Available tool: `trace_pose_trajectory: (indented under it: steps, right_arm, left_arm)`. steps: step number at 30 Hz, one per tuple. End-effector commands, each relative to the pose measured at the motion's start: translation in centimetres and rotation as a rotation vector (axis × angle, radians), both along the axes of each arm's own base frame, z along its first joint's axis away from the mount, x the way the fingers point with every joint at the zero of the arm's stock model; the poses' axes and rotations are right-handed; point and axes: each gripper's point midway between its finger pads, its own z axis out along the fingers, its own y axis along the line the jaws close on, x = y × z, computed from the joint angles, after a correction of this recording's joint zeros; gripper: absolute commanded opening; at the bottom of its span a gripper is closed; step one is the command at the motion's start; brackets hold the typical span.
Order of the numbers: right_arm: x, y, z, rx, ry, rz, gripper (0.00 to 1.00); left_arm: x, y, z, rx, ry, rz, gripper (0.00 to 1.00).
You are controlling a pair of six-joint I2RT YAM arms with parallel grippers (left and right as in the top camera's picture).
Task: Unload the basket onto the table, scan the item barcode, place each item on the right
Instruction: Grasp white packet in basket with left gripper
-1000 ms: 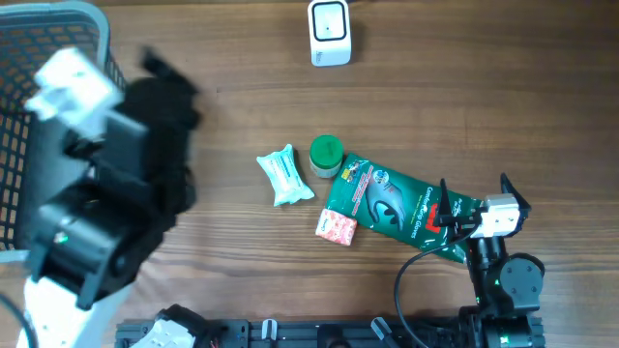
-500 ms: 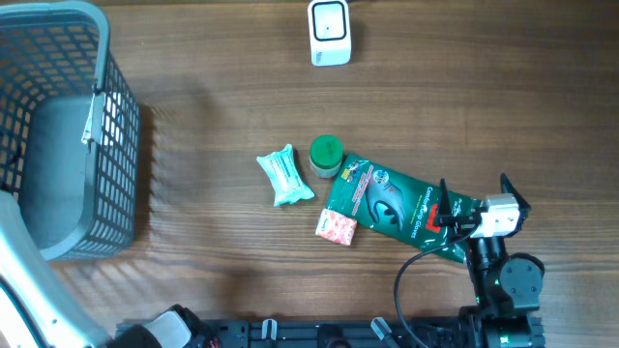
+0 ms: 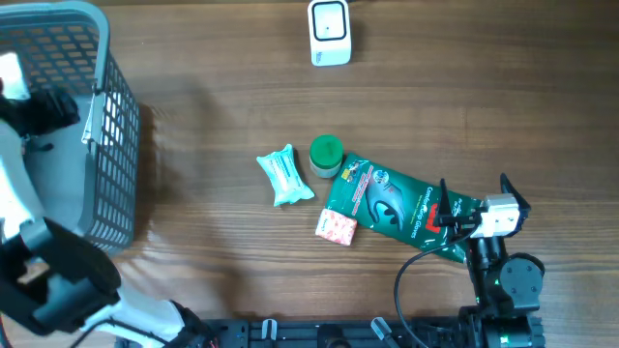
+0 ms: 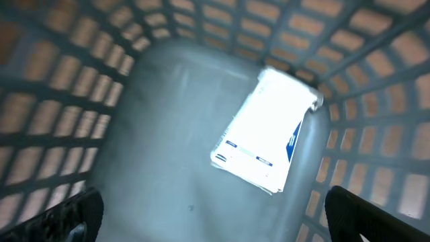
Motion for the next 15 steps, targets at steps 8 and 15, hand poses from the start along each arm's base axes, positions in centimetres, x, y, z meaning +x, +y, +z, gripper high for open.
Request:
trace_pose_trajectory:
  steps: [8,15]
  right_arm:
    - [0.0,0.2,0.2,-0.006,-0.009,0.009,1.00]
    - [0.0,0.2,0.2,-0.006,-0.009,0.009,1.00]
  left_arm:
    - [5.4,-2.0,-8.4,0.034,0.073,-0.279,1.00]
    - [7.4,-2.3,-12.6,0.033,0.056,-0.421,1.00]
